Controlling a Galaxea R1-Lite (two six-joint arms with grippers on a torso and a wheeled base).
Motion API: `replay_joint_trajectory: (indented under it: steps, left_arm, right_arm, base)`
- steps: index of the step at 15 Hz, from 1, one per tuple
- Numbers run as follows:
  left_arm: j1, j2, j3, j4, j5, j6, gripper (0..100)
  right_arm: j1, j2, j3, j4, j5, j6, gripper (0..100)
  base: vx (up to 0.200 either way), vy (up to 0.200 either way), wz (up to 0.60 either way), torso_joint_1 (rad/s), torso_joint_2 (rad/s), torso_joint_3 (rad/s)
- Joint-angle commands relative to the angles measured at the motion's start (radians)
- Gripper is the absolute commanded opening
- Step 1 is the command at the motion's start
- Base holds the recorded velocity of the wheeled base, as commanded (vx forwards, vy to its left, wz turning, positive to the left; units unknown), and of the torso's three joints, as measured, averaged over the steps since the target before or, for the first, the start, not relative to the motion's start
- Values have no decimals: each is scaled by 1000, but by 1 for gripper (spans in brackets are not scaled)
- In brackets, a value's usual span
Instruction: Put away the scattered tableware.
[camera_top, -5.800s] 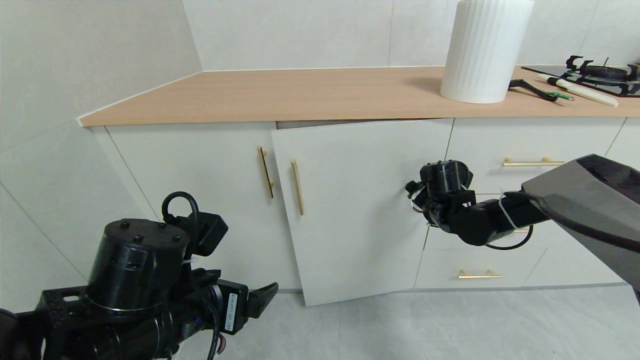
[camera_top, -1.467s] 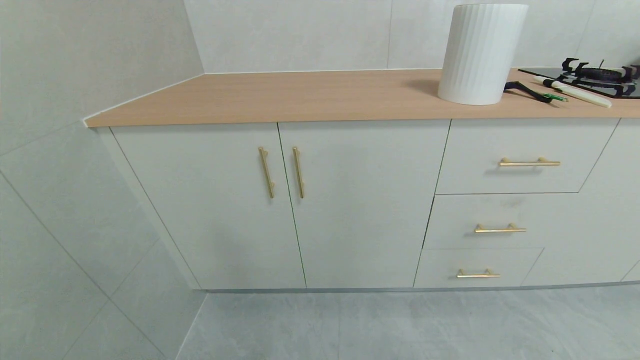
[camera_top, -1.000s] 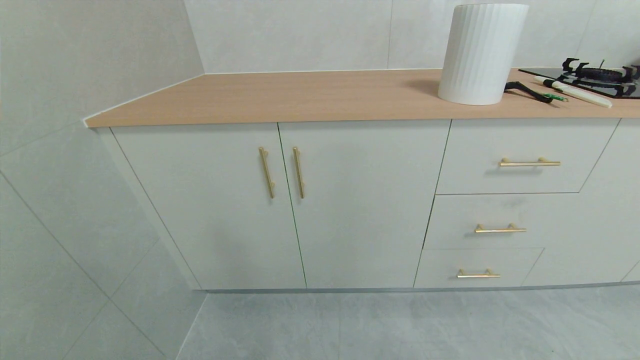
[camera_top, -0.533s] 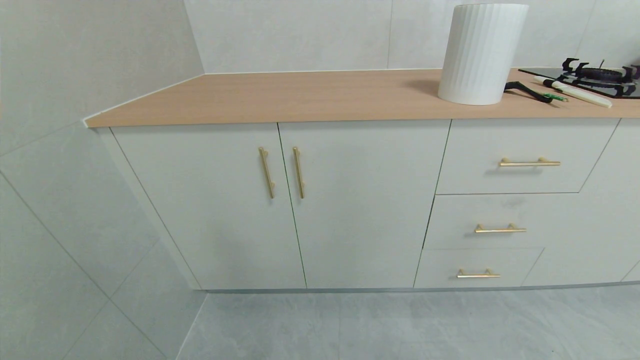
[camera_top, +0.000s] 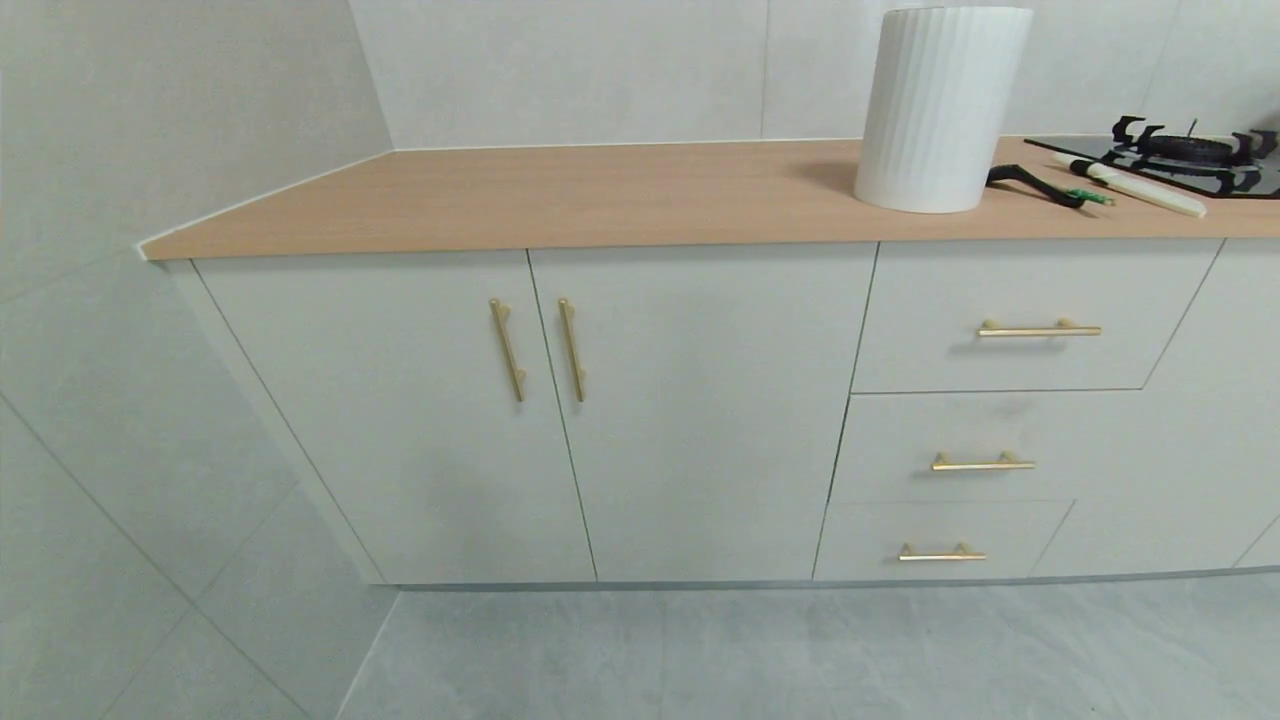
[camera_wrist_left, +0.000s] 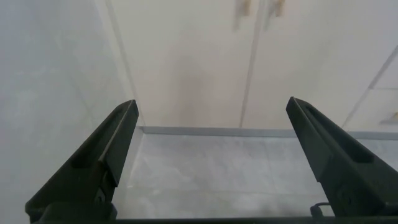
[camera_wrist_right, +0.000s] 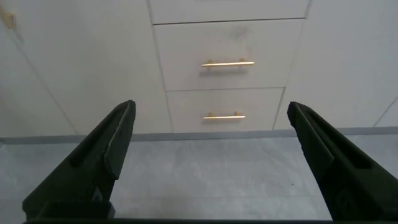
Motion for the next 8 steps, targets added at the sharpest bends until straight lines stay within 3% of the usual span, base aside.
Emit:
replay_joint_trajectory:
  steps: [1,3,8]
  left_arm:
    - [1,2,0,0,1,-1,100]
    - [-1,2,0,0,1,-1,100]
    - [-1,2,-2,0,1,-6,100]
  right_arm:
    - [-1,2,0,-1,0,0,100]
    - [-1,2,0,-1,0,0,100]
    - [-1,2,0,-1,0,0,100]
  base:
    - [0,-200,0,7,2,7]
    - [0,-200,0,0,2,5]
    - [0,0,0,0,0,0]
